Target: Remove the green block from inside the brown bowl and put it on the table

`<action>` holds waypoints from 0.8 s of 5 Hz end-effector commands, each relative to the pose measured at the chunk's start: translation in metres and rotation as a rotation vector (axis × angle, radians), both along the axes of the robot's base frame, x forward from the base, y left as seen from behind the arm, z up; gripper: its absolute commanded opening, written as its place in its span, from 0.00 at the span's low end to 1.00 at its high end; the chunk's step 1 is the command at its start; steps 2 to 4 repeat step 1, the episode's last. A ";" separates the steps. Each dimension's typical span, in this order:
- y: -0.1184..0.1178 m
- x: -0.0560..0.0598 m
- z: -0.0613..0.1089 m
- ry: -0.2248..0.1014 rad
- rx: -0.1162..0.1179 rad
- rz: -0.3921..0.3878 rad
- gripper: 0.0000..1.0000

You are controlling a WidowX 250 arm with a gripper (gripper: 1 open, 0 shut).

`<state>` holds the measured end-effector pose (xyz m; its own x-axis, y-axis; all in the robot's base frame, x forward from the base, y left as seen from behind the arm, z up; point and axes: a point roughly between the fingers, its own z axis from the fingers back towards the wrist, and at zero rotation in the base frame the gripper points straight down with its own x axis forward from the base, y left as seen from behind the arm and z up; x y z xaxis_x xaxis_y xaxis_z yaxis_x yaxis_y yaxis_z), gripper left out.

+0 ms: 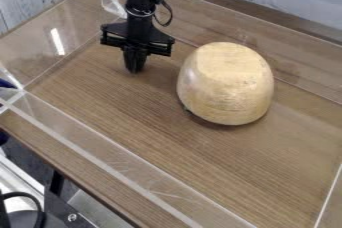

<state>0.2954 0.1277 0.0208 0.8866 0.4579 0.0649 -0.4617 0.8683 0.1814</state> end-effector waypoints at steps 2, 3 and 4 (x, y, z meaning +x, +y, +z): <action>0.004 0.011 0.015 -0.040 0.006 -0.006 0.00; 0.004 0.011 0.015 -0.040 0.006 -0.006 0.00; 0.004 0.011 0.015 -0.040 0.006 -0.006 0.00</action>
